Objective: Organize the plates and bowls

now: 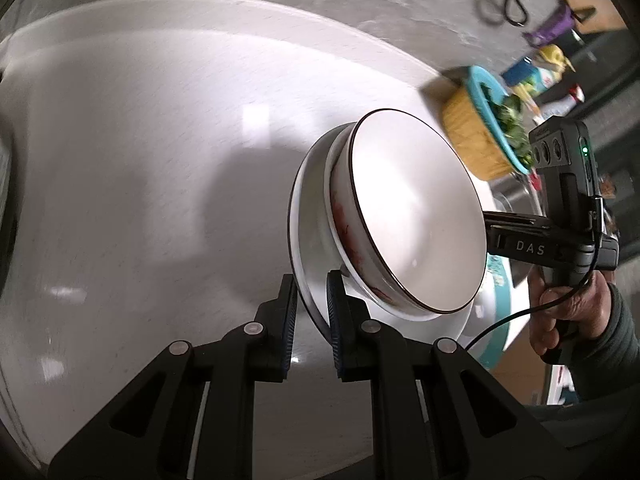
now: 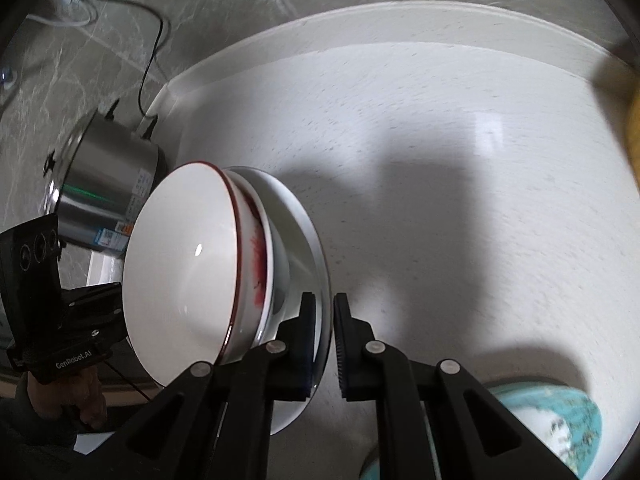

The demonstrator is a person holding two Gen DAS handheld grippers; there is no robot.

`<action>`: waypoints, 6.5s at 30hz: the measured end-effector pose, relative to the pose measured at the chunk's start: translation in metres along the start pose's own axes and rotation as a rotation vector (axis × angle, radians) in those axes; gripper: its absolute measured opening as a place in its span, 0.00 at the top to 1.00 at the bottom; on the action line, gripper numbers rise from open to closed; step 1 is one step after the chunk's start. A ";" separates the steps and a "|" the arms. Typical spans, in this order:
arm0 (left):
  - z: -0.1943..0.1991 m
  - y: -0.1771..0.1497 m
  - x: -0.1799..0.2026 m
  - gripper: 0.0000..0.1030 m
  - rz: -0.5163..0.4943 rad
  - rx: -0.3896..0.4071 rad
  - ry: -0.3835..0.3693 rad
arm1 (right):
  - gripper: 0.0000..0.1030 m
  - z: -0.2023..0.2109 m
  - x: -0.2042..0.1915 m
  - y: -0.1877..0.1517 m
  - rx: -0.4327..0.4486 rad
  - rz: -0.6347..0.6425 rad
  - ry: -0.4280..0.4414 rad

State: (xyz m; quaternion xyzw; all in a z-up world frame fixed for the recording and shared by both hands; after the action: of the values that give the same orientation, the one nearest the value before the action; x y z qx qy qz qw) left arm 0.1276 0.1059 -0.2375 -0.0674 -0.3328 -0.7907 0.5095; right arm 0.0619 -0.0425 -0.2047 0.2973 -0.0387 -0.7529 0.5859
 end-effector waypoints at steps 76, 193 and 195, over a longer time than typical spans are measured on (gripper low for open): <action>-0.065 -0.120 0.182 0.72 -0.064 -0.056 -0.004 | 0.67 0.142 0.161 -0.137 0.144 -0.116 -0.046; 0.269 -0.254 0.368 0.01 -0.061 0.522 0.521 | 0.00 0.419 0.028 -0.224 0.641 0.077 -0.466; 0.268 -0.254 0.370 0.01 -0.064 0.520 0.522 | 0.00 0.419 0.028 -0.224 0.641 0.075 -0.466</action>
State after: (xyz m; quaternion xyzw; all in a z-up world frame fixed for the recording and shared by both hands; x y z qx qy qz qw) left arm -0.3246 0.0497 0.0172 0.2787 -0.3832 -0.6858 0.5524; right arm -0.3412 -0.1193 0.0369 0.2845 -0.4145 -0.7280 0.4661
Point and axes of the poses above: each gripper's, at about its wrist camera, not at the fingertips, and z roughly against the way its jaws point, x to its right, y to its top, the point moved 8 cm from there along -z, roughly the way its jaws point, and after that the axes turned 10 degrees about x, right-handed, at the moved point
